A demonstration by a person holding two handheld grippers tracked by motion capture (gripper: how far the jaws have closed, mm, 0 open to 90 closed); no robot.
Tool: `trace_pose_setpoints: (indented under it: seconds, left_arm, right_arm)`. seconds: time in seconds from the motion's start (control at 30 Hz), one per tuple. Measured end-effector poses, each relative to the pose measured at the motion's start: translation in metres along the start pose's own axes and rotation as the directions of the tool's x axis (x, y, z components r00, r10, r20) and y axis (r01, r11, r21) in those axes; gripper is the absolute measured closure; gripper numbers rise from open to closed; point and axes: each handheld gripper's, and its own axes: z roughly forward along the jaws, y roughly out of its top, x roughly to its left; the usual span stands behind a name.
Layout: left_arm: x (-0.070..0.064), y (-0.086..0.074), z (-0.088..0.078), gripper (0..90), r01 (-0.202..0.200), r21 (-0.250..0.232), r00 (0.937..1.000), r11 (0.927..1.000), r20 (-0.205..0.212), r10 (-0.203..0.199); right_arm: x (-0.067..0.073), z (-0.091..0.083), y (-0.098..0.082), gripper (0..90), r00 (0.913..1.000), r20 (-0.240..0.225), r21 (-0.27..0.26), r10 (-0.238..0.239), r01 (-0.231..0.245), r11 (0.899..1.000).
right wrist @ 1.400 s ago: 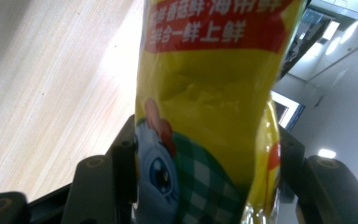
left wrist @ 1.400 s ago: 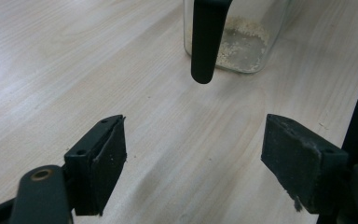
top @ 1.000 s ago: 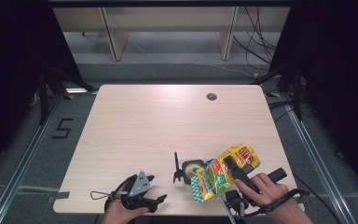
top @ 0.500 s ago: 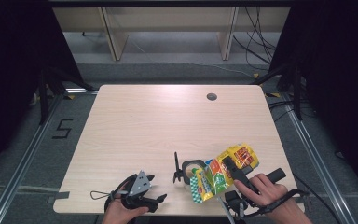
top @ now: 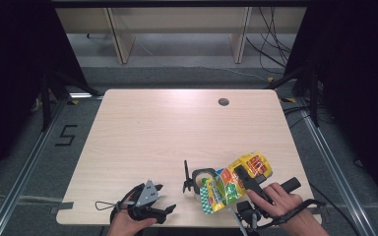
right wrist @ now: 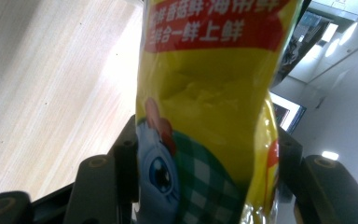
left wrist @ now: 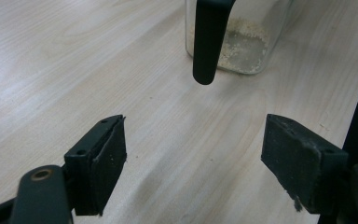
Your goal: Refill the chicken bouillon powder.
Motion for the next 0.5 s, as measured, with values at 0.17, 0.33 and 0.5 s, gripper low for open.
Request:
trace_pose_setpoints:
  seconds: [0.17, 0.33, 0.5]
  left_arm:
    - [0.0002, 0.0001, -0.0006, 21.4, -0.009, 0.007, 0.9999, 0.9999, -0.007, 0.009]
    - [0.0, 0.0001, -0.0012, 21.4, -0.008, 0.014, 0.9999, 0.9999, -0.006, 0.008]
    - [-0.0005, -0.0001, -0.0008, 21.4, -0.011, 0.006, 0.9999, 0.9999, -0.002, 0.011]
  right_arm:
    - [0.0019, 0.0023, 0.0021, 45.5, 0.9998, -0.009, -0.012, 0.015, -0.015, 1.0]
    - [0.0034, 0.005, 0.0017, 45.9, 0.9995, -0.008, -0.022, 0.03, -0.03, 0.999]
    - [0.0084, 0.0045, 0.0018, 45.9, 0.995, -0.021, 0.002, 0.098, -0.098, 0.995]
